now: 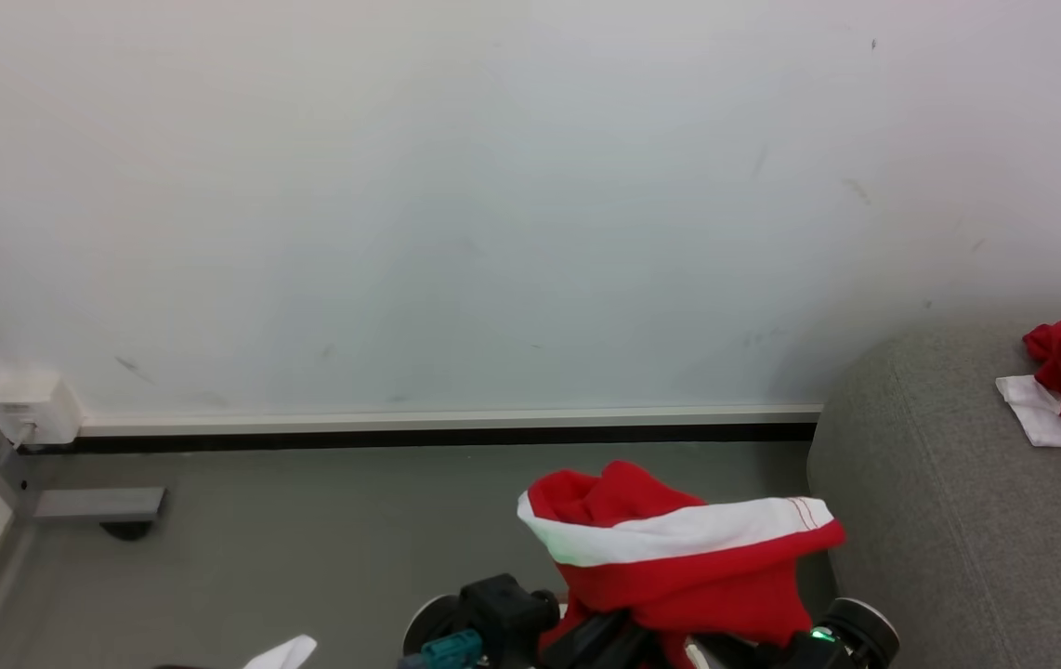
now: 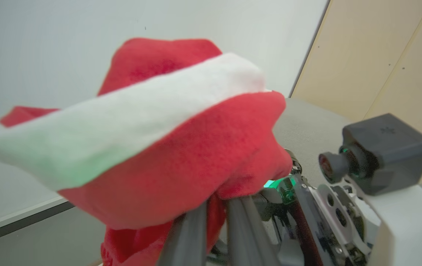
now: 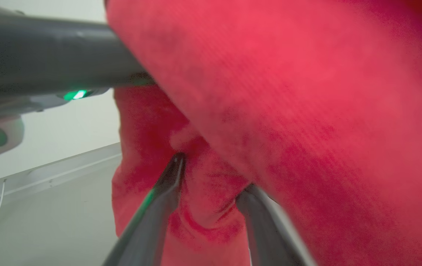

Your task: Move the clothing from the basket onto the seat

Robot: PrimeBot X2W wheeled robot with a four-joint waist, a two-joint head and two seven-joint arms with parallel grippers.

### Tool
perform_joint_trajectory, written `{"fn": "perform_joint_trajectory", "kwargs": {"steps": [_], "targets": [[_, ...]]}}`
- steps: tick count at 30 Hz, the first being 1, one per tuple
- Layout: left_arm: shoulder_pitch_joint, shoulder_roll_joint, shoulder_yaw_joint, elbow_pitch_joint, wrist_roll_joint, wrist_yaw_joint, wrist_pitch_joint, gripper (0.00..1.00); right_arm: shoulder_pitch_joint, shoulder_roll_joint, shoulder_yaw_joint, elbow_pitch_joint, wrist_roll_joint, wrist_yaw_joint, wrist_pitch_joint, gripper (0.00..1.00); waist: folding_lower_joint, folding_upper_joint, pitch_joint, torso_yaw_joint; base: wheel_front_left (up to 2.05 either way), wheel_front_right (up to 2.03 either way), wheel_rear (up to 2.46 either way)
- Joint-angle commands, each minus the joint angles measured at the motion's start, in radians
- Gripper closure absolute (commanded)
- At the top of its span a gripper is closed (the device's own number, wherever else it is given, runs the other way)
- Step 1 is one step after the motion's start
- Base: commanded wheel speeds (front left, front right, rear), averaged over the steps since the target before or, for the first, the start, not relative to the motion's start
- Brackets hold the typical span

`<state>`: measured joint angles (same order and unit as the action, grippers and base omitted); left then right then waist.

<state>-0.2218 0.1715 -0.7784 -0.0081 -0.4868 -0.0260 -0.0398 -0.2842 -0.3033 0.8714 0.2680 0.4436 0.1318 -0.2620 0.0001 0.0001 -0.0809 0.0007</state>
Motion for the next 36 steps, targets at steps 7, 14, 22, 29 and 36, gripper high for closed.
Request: {"fn": "perform_joint_trajectory", "kwargs": {"steps": [7,14,22,29,36], "targets": [[-0.008,0.013,0.002,0.031,0.014,0.014,-0.012,0.81,-0.035,-0.024,0.012,-0.013,0.066,-0.002,-0.004,1.00,-0.0001,-0.0001,0.001,-0.014,0.00,0.00,0.00],[-0.012,0.031,-0.005,0.045,0.046,0.030,-0.033,0.00,-0.011,-0.043,-0.040,-0.056,0.063,-0.002,-0.004,1.00,-0.0001,-0.0001,0.016,-0.068,0.00,0.00,0.00],[-0.015,0.035,-0.006,0.062,0.054,0.039,-0.051,0.00,0.029,-0.067,-0.121,-0.077,0.051,-0.002,-0.004,1.00,-0.0001,-0.0001,0.041,-0.194,0.00,0.00,0.00],[-0.022,0.050,0.002,0.064,0.055,0.046,-0.054,0.00,0.078,-0.087,-0.239,-0.108,0.033,-0.002,-0.004,1.00,-0.0001,-0.0001,0.070,-0.359,0.00,0.00,0.00],[-0.040,0.053,-0.002,0.064,0.063,0.048,-0.054,0.00,0.130,-0.095,-0.338,-0.148,0.006,-0.002,-0.004,1.00,-0.0001,-0.0001,0.090,-0.484,0.00,0.00,0.00]]}}
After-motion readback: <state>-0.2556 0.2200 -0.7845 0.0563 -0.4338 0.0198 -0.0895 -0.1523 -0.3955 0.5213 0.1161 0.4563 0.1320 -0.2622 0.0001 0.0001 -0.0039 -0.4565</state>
